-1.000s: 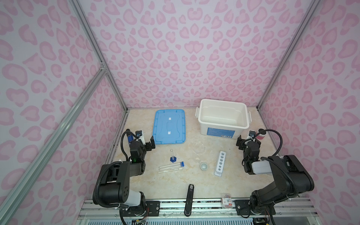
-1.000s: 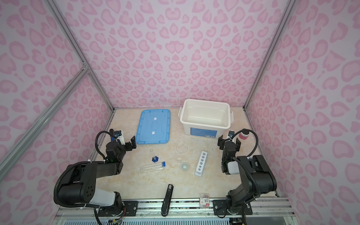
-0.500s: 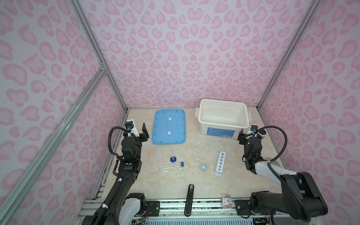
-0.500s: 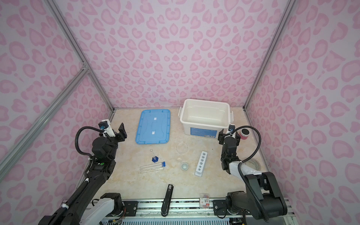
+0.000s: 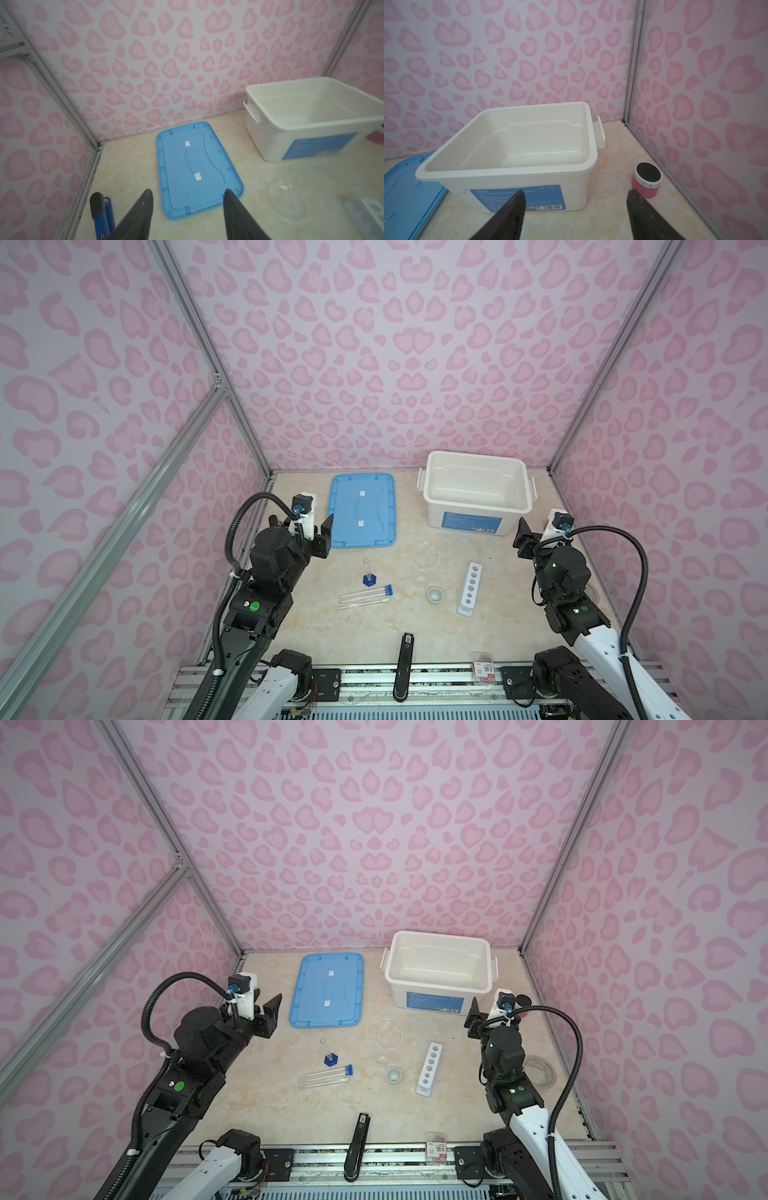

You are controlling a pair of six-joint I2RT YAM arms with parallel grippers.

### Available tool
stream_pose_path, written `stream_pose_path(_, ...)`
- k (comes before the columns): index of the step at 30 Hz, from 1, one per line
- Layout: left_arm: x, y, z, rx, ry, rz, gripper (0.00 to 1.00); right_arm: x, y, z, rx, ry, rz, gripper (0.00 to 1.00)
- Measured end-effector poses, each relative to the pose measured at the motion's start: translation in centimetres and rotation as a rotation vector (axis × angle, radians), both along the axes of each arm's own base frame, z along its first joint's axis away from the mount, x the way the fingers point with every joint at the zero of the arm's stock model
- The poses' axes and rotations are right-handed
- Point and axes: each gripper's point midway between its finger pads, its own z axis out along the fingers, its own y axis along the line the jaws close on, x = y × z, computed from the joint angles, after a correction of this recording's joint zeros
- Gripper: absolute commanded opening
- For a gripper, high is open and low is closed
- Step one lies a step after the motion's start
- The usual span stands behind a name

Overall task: Organize the chemistry lab equipment
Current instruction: 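Move left gripper over white-capped test tube while right arm nears bin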

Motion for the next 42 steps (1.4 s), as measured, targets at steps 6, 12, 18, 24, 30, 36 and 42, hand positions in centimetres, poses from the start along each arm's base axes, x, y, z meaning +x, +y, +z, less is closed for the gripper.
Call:
stream_pose_path(6, -3.5, -3.6, -7.8, 0.209, 0.249, -0.239, 0.55, -0.3, 2.3, -0.1, 0.023, 0.054, 0.124, 0.74)
stream_pose_path(12, -7.6, -5.0, -14.2, 0.361, 0.43, -0.41, 0.53, 0.1, 4.5, -1.3, 0.026, 0.118, 0.23, 0.71)
stream_pose_path(18, -8.9, -4.0, -17.5, 0.493, 0.49, -0.435, 0.5, 0.4, 5.6, -2.5, 0.028, 0.147, 0.275, 0.69)
stream_pose_path(24, -9.8, -2.3, -21.0, 0.588, 0.537, -0.428, 0.48, 0.7, 6.3, -3.0, 0.039, 0.145, 0.303, 0.68)
stream_pose_path(30, -9.2, -0.8, -22.5, 0.619, 0.588, -0.389, 0.47, 1.5, 7.1, -4.1, 0.043, 0.173, 0.337, 0.68)
stream_pose_path(36, -7.8, -0.7, -23.6, 0.627, 0.655, -0.386, 0.46, 2.5, 8.4, -5.3, 0.042, 0.205, 0.389, 0.68)
stream_pose_path(42, -6.9, -0.8, -24.7, 0.633, 0.708, -0.393, 0.46, 3.4, 9.6, -4.4, 0.043, 0.181, 0.442, 0.68)
